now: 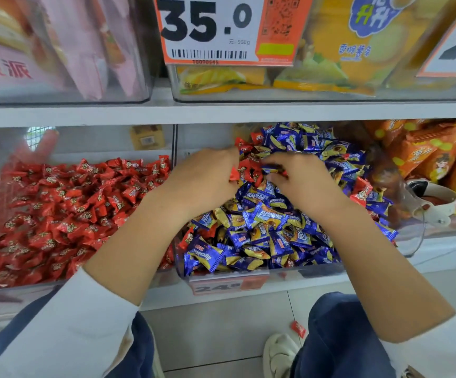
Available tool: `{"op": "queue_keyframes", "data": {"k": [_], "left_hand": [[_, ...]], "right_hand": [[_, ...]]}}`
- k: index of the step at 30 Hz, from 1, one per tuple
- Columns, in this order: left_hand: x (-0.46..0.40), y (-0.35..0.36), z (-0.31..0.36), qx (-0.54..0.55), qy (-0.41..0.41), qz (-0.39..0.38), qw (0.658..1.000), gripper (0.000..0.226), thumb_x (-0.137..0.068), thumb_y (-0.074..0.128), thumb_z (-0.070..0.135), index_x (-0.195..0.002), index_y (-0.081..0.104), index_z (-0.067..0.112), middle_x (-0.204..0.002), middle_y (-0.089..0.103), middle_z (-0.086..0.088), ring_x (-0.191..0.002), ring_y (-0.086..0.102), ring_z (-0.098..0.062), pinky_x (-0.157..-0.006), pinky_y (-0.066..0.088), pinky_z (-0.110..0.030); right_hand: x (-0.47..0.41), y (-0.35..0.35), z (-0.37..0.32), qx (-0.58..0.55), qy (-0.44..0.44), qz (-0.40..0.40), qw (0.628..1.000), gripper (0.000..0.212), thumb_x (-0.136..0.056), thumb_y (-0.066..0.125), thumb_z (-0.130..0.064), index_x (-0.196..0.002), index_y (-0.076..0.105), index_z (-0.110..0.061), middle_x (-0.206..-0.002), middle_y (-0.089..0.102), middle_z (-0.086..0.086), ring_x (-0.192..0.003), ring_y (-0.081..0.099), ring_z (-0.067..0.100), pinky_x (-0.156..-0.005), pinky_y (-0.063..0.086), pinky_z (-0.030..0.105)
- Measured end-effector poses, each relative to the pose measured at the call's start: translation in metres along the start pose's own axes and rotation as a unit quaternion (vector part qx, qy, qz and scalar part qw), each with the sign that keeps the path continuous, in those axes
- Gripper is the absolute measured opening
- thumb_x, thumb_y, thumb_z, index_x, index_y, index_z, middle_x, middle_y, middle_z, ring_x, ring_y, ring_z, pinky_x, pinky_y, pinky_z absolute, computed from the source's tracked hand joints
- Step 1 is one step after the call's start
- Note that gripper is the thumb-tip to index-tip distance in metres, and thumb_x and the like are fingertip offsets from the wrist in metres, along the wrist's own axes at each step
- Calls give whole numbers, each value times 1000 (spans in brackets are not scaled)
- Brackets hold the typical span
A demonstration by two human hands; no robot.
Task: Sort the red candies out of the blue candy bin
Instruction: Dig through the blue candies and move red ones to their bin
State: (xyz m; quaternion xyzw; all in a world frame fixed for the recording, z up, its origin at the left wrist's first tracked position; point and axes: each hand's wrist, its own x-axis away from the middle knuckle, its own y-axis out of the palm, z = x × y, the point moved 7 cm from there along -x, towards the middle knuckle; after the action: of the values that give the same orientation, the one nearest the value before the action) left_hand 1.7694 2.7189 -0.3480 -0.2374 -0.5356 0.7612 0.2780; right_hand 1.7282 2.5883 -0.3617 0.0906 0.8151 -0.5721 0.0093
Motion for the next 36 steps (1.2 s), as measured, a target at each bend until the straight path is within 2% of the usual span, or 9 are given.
{"op": "queue_keyframes", "data": {"k": [3,6,10,13,18,24,29,34,36], "left_hand": [[-5,-11,-8,-19,-35,30,999,34,-86,55,21,-117,42,19,-65,47,0,-61,48,-18,-48,27,-28],[-14,-2,-13,-61,-49,10,997,39,-89,52,25,-127,46,25,-84,59,-3,-79,56,-24,-55,30,-27],[-26,11,-10,-86,-40,-8,995,37,-93,51,30,-130,48,28,-107,62,-6,-97,58,-28,-64,36,-30],[-29,16,-5,-91,-19,-24,995,45,-95,48,31,-139,40,31,-119,61,-7,-106,57,-30,-68,40,-32],[-30,28,-14,-58,-25,-76,995,26,-92,51,32,-117,57,27,-110,62,-4,-105,56,-29,-71,38,-31],[-24,17,-13,-83,-25,-16,996,12,-90,49,22,-97,59,20,-87,56,-2,-92,57,-29,-64,34,-31],[-13,-3,-14,-82,-25,38,996,14,-91,47,24,-96,59,20,-90,61,-6,-86,56,-28,-62,35,-30],[2,-13,-16,-38,-4,79,996,16,-92,49,29,-96,62,20,-87,64,-4,-81,56,-24,-59,38,-29],[10,-19,-15,-5,9,109,994,15,-93,50,32,-97,61,23,-88,64,-1,-77,54,-22,-59,39,-29]], "right_hand": [[5,-14,15,14,42,24,999,40,-94,51,-8,-133,53,-17,-85,65,15,-74,59,28,-78,48,31],[7,-23,25,74,66,62,993,47,-91,51,-1,-136,48,-13,-100,62,21,-87,61,36,-73,45,33],[8,-37,25,100,106,120,982,37,-92,57,-18,-127,51,-9,-110,55,20,-91,59,40,-69,42,35],[5,-43,6,50,37,173,983,33,-91,59,-25,-123,59,-15,-106,63,13,-92,61,32,-75,47,36],[-9,9,-20,40,-44,-7,998,41,-88,63,-24,-128,56,-22,-128,55,6,-111,56,27,-92,47,38],[-22,28,-6,83,-29,-92,992,65,-87,63,-22,-145,34,-27,-149,35,2,-130,42,25,-100,42,37],[-24,30,-10,136,-46,-51,988,52,-86,56,-10,-133,50,-31,-130,54,3,-113,55,29,-83,52,40],[-18,11,-8,83,-35,-5,996,33,-96,49,-23,-126,58,-31,-118,66,1,-103,61,26,-81,49,34],[-13,0,-5,65,-25,15,997,31,-98,46,-21,-124,61,-27,-105,70,3,-83,64,22,-71,47,28]]}}
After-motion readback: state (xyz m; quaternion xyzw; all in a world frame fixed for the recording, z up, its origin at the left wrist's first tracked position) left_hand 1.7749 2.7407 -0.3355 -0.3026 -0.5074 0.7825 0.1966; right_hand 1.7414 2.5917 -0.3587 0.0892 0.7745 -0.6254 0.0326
